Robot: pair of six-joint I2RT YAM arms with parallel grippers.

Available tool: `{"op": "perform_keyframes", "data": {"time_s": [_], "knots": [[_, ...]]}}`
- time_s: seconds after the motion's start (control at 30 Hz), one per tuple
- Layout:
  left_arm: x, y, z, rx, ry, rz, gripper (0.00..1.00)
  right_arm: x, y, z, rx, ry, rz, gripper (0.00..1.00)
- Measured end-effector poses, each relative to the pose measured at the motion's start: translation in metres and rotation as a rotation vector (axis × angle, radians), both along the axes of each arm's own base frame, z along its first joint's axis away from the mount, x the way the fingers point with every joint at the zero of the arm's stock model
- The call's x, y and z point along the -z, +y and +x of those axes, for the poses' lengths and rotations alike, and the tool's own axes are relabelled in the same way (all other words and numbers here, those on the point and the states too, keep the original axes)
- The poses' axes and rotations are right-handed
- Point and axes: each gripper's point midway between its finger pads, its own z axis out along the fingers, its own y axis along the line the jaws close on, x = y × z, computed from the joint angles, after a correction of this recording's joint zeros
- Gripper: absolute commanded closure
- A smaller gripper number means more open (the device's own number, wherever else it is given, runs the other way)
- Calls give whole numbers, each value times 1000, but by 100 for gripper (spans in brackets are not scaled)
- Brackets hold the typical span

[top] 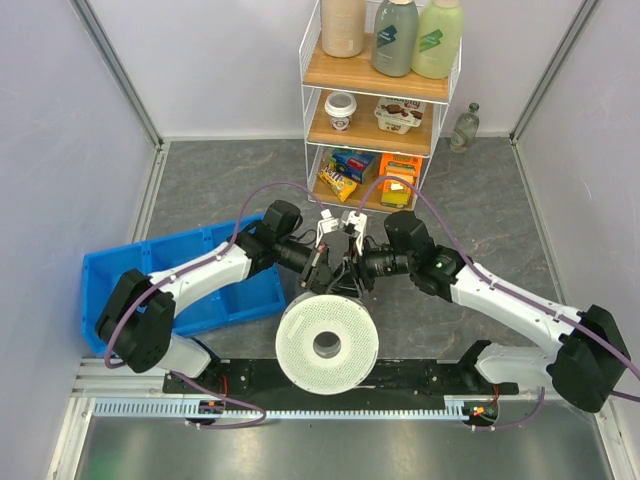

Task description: Wrap the cables

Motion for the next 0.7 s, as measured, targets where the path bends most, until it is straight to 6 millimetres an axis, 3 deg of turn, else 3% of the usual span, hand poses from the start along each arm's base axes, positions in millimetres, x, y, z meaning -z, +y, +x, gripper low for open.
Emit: {"op": "perform_keyframes", "data": {"time_s": [0.23, 0.4, 0.7], "knots": [[-1, 3, 12, -34, -19, -15, 98, 0, -12, 6, -8, -26, -27, 62], [-1, 7, 22, -66, -23, -13, 98, 0, -26, 9, -11, -29, -44, 100], [-5, 10, 26, -69, -15, -34, 98, 8, -56, 33, 59, -32, -96, 100]]}}
